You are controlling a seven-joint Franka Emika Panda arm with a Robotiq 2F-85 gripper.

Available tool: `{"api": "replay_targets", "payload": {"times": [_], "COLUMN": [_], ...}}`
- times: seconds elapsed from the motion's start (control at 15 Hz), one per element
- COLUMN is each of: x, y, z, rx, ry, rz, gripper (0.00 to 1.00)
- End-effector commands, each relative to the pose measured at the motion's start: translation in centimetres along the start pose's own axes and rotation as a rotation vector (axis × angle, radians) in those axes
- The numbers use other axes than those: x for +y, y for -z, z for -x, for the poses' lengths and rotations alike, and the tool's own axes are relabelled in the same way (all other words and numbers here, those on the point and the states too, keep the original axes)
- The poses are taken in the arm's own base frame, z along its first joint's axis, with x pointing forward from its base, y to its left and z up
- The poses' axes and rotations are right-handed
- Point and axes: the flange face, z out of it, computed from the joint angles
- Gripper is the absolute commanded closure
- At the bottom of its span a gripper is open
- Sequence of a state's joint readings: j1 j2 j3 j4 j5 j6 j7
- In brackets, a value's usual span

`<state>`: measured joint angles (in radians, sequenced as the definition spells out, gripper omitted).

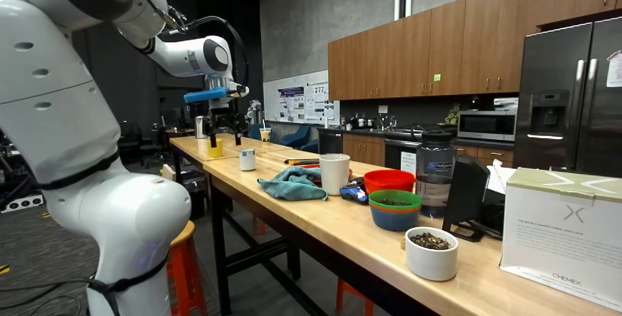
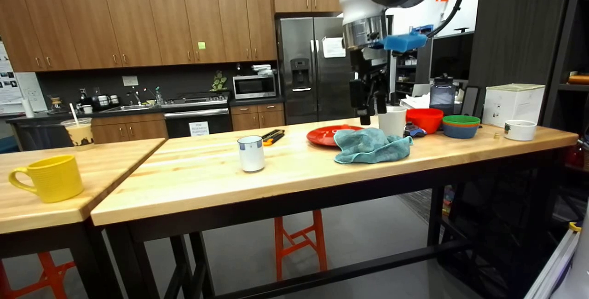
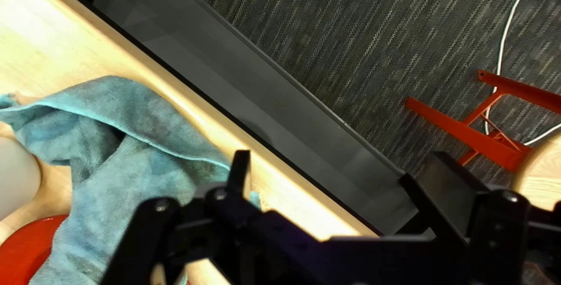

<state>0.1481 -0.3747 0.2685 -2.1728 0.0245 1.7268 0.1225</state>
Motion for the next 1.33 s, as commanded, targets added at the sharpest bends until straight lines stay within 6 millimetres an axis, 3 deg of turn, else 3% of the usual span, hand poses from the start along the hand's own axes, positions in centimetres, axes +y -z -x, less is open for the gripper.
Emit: {"api": "replay_targets", "payload": {"times": [0.0, 0.87, 1.27], "x": [0.1, -0.4, 3.9], "y": [0.2, 1.5, 1.4], "z": [-0.6, -3.6, -3.6], "rx": [0.022, 0.236, 0.281], "ry": [0.028, 0.548, 0.658], "rz": [0.009, -0.059, -0.067], "gripper": [0.0, 0.0, 0.0]}}
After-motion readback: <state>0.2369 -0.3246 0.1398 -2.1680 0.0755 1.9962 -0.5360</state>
